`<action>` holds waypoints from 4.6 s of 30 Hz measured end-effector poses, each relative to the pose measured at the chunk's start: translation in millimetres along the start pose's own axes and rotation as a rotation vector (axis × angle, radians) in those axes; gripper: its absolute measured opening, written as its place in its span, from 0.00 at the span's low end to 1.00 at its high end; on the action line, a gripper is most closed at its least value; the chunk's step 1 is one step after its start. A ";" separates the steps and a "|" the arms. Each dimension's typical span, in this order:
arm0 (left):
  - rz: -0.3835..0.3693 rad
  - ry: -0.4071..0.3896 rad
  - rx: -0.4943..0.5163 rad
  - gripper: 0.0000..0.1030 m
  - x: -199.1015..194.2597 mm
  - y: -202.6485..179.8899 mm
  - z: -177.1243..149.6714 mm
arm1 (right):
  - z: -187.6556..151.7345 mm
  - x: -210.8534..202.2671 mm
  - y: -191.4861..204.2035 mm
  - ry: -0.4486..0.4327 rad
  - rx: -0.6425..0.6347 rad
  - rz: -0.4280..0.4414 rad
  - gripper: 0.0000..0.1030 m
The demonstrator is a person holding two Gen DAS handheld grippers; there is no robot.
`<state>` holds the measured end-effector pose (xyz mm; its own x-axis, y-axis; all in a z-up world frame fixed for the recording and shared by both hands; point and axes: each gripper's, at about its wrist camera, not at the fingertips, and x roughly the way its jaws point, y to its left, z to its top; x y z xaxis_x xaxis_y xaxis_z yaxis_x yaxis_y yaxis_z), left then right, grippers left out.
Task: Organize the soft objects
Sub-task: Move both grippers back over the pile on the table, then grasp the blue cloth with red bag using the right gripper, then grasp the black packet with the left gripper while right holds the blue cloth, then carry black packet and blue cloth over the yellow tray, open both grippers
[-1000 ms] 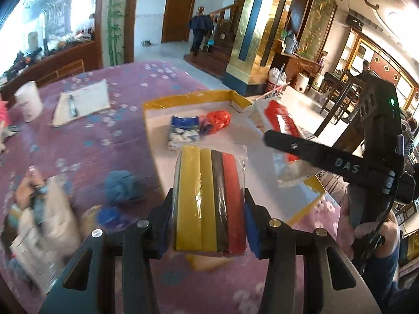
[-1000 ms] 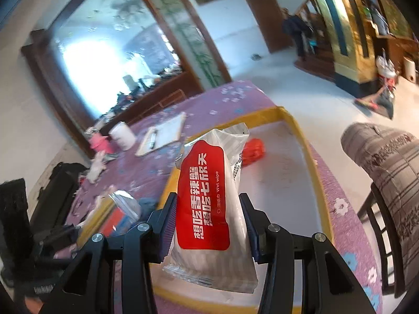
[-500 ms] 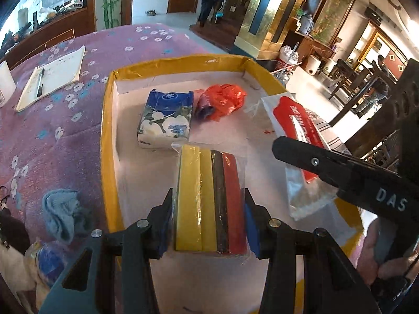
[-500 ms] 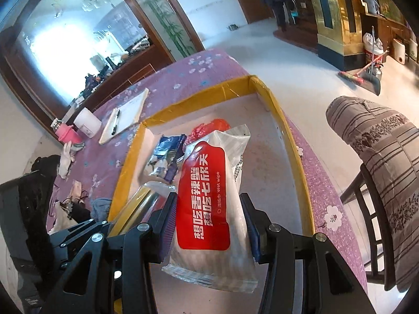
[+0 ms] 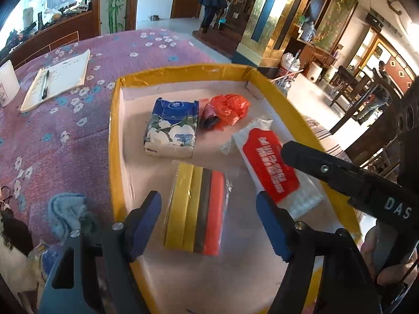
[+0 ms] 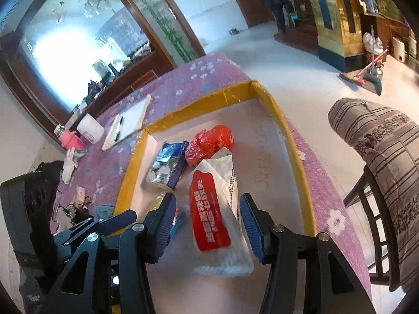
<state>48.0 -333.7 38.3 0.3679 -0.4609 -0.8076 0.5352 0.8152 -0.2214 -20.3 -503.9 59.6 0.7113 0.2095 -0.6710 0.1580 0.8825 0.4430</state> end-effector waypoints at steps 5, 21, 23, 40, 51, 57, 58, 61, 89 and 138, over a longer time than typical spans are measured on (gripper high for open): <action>-0.013 -0.044 -0.012 0.72 -26.3 3.8 -16.2 | -18.4 -32.0 15.7 -0.076 -0.022 0.074 0.56; 0.015 -0.182 -0.096 0.72 -134.5 73.5 -111.7 | -81.7 -41.3 124.4 -0.036 -0.242 0.212 0.67; 0.013 -0.197 -0.139 0.72 -148.4 94.1 -125.9 | -88.9 -35.3 139.8 -0.019 -0.269 0.227 0.67; 0.256 -0.316 -0.519 0.79 -234.2 263.7 -236.4 | -159.0 33.5 331.3 0.129 -0.716 0.358 0.67; 0.271 -0.327 -0.558 0.79 -253.2 281.2 -264.2 | -170.8 139.0 378.7 0.306 -0.821 0.232 0.36; 0.280 -0.311 -0.555 0.80 -248.9 284.1 -253.4 | -178.9 80.1 346.1 0.220 -0.738 0.479 0.35; 0.277 -0.305 -0.546 0.80 -246.4 281.9 -248.4 | -177.1 65.2 341.1 0.169 -0.729 0.534 0.35; 0.267 -0.285 -0.502 0.85 -235.2 273.0 -226.3 | -165.6 42.3 323.3 0.054 -0.695 0.547 0.35; 0.202 -0.300 -0.438 0.35 -192.9 256.5 -186.5 | -132.8 43.4 269.0 -0.025 -0.479 0.598 0.35; -0.090 -0.215 -0.136 0.35 -134.0 78.4 -60.3 | -15.7 -42.2 80.8 -0.230 -0.107 0.312 0.35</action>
<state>-5.3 -186.9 96.2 0.4842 -0.5859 -0.6498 0.4711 0.8004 -0.3707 -48.3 -434.8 114.3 0.8503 0.3858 -0.3580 -0.1537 0.8326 0.5320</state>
